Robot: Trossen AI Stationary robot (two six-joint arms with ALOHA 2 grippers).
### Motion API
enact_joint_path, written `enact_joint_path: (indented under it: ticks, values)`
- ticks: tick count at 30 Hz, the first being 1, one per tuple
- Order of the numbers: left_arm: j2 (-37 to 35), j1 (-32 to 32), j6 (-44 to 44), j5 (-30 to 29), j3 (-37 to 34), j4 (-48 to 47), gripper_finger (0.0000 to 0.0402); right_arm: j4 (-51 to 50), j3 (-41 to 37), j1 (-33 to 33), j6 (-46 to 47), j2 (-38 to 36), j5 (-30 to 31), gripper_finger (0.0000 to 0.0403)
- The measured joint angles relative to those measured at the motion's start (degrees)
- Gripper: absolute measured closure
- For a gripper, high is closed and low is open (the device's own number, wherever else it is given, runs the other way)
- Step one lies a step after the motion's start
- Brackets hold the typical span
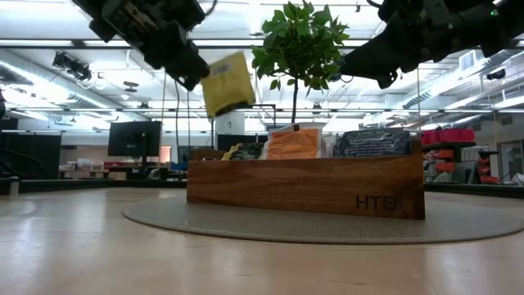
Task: Pick & Place Tea
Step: Put the yellow tea bag into the left section of the wooden organizer
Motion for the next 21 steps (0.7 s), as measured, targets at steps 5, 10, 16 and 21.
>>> enact_joint_path:
  ticks: [5, 10, 16, 21]
  values:
    - [5.04, 0.01, 0.98, 1.11, 1.64, -0.42, 0.0401, -0.28, 0.00, 0.00, 0.00, 0.00, 0.05, 0.0231]
    - [9.50, -0.06, 3.19, 1.38, 4.74, -3.27, 0.0401, -0.49, 0.00, 0.00, 0.00, 0.00, 1.26, 0.0231]
    - [14.13, -0.04, 6.65, 1.04, 9.50, -9.77, 0.0401, -1.09, 0.00, 0.00, 0.04, 0.03, 1.36, 0.0231]
    - [16.23, -0.04, 8.47, -0.79, 10.41, -10.25, 0.0401, -1.38, 0.00, 0.02, 0.11, 0.03, 1.36, 0.0231]
